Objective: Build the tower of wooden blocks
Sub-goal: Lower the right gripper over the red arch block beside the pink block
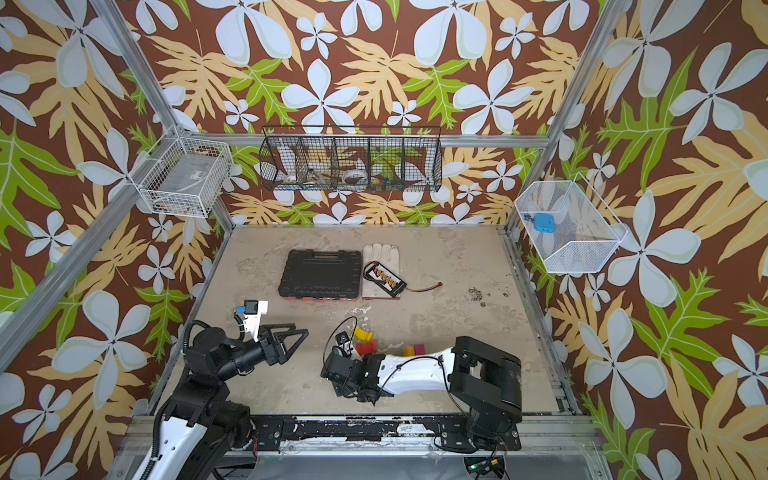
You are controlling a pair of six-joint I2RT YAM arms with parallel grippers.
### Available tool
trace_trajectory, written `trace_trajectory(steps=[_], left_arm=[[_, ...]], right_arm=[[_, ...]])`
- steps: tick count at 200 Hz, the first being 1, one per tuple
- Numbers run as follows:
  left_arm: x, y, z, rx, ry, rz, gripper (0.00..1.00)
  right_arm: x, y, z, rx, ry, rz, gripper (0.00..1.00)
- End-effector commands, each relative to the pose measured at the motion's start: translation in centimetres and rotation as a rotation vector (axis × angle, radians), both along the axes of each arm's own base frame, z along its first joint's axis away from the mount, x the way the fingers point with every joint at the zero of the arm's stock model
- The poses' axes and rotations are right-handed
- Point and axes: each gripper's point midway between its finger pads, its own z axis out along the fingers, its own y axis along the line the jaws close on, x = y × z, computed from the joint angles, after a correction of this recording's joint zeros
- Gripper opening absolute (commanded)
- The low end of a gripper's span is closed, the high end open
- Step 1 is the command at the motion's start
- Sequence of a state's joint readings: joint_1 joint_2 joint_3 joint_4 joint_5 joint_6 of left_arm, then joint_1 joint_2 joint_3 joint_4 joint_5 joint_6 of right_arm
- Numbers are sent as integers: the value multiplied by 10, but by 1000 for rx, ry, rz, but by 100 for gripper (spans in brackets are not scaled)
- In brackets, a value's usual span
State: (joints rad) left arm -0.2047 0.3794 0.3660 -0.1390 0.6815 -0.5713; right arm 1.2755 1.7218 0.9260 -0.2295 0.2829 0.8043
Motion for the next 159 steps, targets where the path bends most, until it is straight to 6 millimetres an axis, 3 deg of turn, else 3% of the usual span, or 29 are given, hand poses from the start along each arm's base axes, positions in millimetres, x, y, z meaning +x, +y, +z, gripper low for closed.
trace_trajectory(steps=[1,61,102,159], left_arm=[[0,0,8,-7,-39,-1,100],[0,0,7,-7,-37,0,100],[0,-1,5,-6,-26,-8,100],[1,-1,5,-5,-24,-6,100]], right_arm=[[1,1,-4,-10,3,-10,84],[8,-5,-8,-53,-14,-34,84],[26,-25,-12,-67,-10,-88,84],[35,-25,-7,-69,-44,-70,86]])
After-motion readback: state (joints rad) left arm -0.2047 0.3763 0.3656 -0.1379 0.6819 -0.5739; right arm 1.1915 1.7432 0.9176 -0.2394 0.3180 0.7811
